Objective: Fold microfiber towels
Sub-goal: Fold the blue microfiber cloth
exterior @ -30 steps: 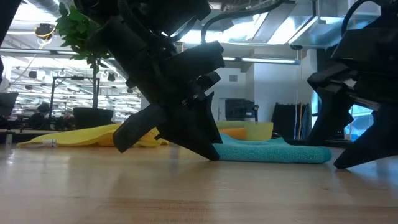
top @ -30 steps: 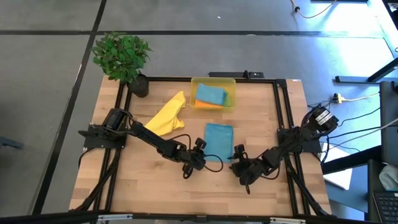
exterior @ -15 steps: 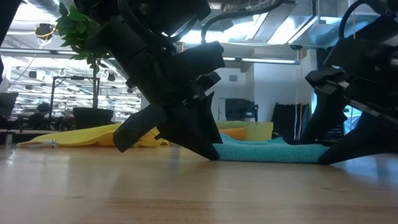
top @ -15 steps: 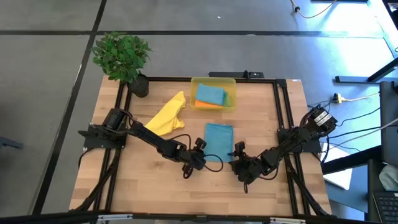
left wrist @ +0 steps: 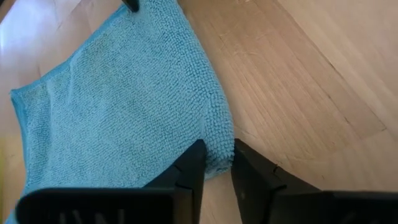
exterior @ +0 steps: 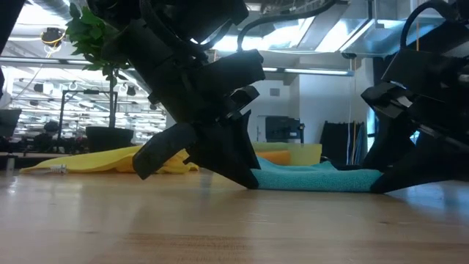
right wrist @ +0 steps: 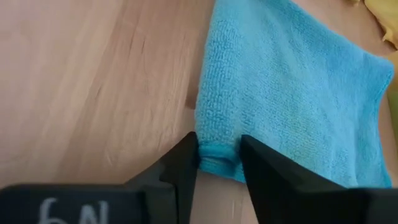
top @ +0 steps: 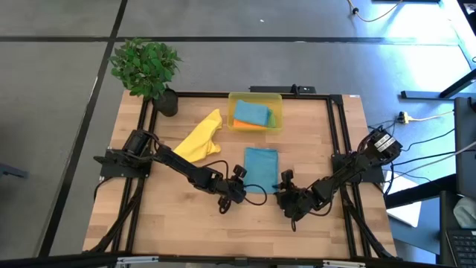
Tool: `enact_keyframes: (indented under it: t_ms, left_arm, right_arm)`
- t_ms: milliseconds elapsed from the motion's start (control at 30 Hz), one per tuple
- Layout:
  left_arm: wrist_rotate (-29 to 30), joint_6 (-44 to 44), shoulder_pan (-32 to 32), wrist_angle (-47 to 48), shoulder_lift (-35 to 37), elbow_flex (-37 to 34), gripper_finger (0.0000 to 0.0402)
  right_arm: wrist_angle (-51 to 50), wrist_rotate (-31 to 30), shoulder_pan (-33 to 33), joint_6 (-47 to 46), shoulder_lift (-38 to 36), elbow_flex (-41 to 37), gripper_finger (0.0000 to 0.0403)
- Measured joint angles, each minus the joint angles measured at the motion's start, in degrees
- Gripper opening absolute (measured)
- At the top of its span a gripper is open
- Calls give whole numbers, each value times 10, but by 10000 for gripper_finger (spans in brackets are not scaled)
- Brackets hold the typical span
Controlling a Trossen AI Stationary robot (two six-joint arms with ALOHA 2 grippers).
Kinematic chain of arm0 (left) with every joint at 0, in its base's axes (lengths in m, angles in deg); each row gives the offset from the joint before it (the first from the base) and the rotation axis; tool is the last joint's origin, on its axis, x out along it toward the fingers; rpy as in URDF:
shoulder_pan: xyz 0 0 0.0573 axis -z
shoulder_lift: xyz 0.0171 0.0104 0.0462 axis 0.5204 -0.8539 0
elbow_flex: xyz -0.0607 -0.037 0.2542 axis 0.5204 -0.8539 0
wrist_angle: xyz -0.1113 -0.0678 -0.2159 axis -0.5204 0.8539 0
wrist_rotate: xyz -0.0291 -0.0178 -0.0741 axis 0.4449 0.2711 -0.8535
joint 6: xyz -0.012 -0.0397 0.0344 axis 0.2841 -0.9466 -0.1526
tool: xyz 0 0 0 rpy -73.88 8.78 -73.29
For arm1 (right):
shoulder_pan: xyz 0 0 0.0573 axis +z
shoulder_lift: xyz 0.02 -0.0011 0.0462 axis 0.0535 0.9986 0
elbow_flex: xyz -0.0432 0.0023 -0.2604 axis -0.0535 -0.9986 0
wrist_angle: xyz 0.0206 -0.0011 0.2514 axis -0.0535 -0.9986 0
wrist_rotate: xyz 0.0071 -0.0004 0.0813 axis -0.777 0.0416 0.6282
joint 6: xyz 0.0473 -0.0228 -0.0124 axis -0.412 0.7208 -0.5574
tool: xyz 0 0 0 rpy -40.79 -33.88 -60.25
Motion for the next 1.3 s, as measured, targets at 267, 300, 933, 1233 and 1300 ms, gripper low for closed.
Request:
enact_keyframes:
  t_ms: [267, 300, 933, 1233, 1300]
  left_arm:
    - [-10, -11, 0, 0, -1, 0, 5]
    - [-9, -14, 1, 0, -1, 0, 5]
    - [-72, -146, 81, 45, 26, 0, 0]
    - [-155, -181, 101, 53, 107, -1, 0]
    - [-173, -185, 101, 53, 114, 0, 0]
  right_arm:
    - [19, 21, 0, -2, 3, -2, 34]
    - [19, 21, 1, -6, 3, -1, 19]
    - [-45, 152, 33, -124, 5, 119, 6]
    - [-43, 216, 36, -135, 4, 163, 6]
    - [-33, 238, 33, -140, 4, 163, 6]
